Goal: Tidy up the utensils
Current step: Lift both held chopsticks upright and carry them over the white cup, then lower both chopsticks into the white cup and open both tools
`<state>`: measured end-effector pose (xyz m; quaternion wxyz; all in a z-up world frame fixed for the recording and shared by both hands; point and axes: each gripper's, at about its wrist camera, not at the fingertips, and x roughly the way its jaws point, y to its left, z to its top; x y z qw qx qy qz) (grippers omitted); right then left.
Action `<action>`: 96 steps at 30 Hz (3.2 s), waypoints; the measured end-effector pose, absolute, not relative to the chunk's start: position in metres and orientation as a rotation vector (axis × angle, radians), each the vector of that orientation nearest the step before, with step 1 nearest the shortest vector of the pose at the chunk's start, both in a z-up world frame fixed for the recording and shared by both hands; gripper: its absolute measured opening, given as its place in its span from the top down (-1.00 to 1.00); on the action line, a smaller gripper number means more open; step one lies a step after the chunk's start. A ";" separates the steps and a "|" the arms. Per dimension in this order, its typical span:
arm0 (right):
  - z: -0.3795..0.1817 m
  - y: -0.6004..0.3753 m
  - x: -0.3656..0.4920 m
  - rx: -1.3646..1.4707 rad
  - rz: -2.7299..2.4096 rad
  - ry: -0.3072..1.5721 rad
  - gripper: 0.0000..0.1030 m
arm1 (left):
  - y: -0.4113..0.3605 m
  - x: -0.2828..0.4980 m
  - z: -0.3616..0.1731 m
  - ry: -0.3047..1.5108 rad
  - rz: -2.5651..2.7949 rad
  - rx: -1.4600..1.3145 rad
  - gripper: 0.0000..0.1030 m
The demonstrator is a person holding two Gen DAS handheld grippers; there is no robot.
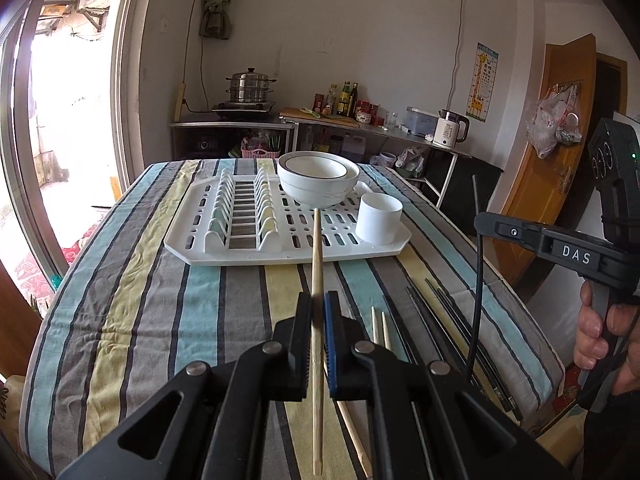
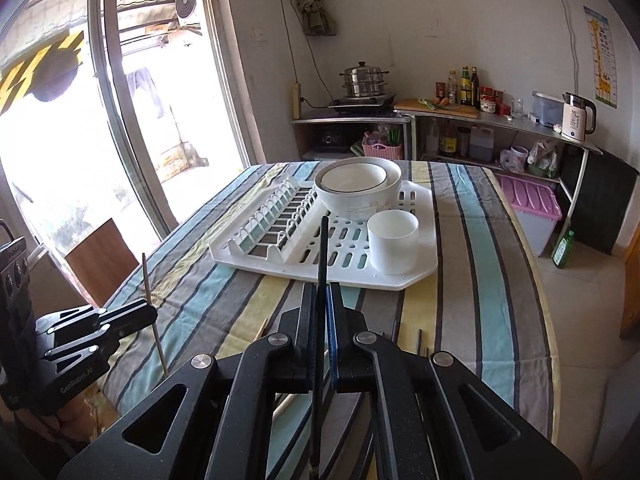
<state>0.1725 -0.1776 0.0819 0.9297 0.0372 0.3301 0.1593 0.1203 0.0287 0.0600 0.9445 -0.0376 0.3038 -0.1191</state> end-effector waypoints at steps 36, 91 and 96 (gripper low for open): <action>0.174 -0.237 0.255 0.126 0.254 0.437 0.92 | -0.032 0.261 0.145 0.544 -0.426 -0.099 0.88; 0.107 -0.278 0.308 0.238 0.186 0.576 0.75 | -0.042 0.332 0.078 0.685 -0.309 -0.114 0.65; 0.109 -0.264 0.261 0.203 0.200 0.535 0.75 | -0.038 0.284 0.080 0.640 -0.314 -0.066 0.65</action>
